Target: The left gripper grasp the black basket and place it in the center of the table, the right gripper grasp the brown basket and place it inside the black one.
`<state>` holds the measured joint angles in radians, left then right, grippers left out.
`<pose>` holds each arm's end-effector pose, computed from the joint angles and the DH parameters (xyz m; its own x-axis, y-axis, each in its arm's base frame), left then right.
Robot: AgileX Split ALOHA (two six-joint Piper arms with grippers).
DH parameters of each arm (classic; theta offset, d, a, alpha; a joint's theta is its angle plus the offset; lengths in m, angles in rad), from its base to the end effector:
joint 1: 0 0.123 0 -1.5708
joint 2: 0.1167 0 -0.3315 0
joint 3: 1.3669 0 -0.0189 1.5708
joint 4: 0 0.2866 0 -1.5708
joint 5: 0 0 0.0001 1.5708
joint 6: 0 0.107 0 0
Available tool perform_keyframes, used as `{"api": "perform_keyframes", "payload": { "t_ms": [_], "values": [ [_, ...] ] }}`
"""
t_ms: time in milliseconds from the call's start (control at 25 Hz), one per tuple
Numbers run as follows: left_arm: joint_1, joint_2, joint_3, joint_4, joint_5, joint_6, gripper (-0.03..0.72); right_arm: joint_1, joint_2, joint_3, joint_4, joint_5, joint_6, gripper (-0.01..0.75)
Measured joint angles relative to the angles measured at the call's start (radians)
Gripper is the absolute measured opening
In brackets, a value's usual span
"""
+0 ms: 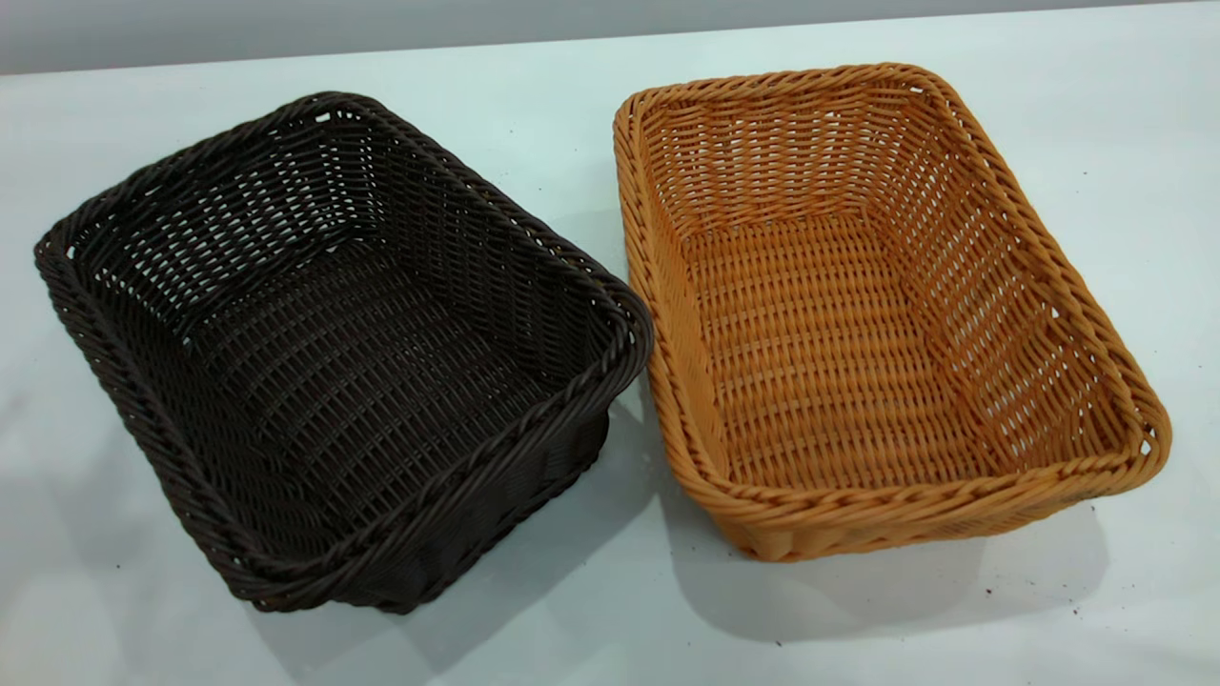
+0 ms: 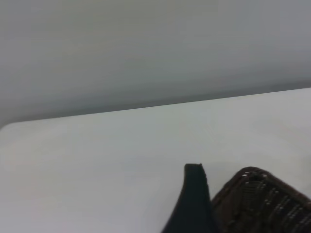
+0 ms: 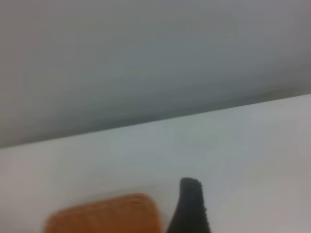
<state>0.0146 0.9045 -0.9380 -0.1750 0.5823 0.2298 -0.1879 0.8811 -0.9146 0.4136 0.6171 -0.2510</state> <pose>0.2049 -0.0073 0.4121 -0.4316 0.0764 -0.8988 0.1077 0.9936 0.0328 0.1971 -0.0121 0.4090 -0.4325 0.1739 -0.8847 0.0166 0.9826 0.1850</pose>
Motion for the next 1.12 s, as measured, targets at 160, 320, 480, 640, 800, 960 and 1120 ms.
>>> {"api": "perform_keyframes", "payload": {
  "t_ms": [160,320,480,640,800,960,1120],
  "values": [
    [0.0,0.031,-0.01,-0.032,-0.024,0.0,0.522,0.0,0.035,0.0,0.104,0.024,-0.033,0.545],
    [0.0,0.101,-0.051,-0.09,-0.06,-0.001,0.522,0.0,0.088,0.0,0.166,0.031,-0.081,0.545],
    [0.0,0.197,-0.098,-0.168,-0.12,0.002,0.522,0.0,0.146,0.0,0.188,0.03,-0.085,0.545],
    [0.0,0.309,-0.123,-0.22,-0.228,0.045,0.522,0.0,0.214,0.0,0.189,-0.006,-0.107,0.545],
    [0.0,0.432,-0.178,-0.22,-0.262,0.097,0.522,0.0,0.278,0.0,0.212,-0.002,-0.109,0.545],
    [-0.021,0.551,-0.26,-0.218,-0.284,0.139,0.522,0.0,0.337,0.0,0.25,0.051,-0.1,0.545],
    [-0.066,0.642,-0.333,-0.208,-0.32,0.243,0.522,0.0,0.398,-0.001,0.297,0.145,-0.04,0.545]
  ]
}}
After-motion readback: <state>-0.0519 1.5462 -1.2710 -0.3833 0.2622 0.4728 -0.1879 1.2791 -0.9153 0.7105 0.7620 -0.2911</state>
